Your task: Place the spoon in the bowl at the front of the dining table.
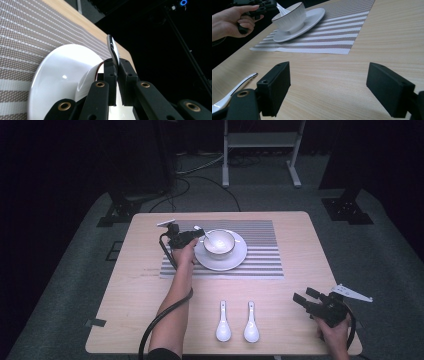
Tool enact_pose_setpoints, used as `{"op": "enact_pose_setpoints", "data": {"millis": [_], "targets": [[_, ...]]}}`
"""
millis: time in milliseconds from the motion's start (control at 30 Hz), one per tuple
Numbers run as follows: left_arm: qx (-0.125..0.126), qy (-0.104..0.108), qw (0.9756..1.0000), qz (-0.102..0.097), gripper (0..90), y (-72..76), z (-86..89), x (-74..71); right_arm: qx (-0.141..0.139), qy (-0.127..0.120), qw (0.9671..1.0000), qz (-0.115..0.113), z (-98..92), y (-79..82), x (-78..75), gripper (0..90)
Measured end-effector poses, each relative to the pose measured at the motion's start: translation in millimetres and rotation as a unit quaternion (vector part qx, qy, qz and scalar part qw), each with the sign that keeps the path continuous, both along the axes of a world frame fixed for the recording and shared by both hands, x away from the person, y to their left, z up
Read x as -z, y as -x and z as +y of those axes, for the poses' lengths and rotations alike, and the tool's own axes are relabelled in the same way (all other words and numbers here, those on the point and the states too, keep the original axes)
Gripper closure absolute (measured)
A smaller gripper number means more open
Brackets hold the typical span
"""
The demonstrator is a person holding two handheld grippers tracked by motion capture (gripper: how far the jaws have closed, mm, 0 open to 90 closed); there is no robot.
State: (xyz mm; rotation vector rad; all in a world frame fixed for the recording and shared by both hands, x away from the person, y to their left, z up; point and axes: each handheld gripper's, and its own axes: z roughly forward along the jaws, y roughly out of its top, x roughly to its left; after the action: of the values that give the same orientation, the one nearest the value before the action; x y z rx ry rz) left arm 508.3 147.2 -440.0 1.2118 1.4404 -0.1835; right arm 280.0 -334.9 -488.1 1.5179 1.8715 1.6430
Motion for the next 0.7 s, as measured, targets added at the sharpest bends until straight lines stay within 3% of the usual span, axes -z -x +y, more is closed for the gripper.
{"op": "enact_pose_setpoints", "data": {"millis": [333, 700], "targets": [[-0.002, -0.006, 1.0000, 0.005, 85.1, 2.2, -0.1, 10.3, 0.000, 0.000, 1.0000, 0.000, 0.1, 0.1, -0.1, 18.4], [0.005, -0.011, 0.9999, -0.007, 82.9, 6.9, 3.2, 11.3, -0.001, 0.000, 1.0000, 0.000, 0.3, 0.1, -0.2, 18.4]]}}
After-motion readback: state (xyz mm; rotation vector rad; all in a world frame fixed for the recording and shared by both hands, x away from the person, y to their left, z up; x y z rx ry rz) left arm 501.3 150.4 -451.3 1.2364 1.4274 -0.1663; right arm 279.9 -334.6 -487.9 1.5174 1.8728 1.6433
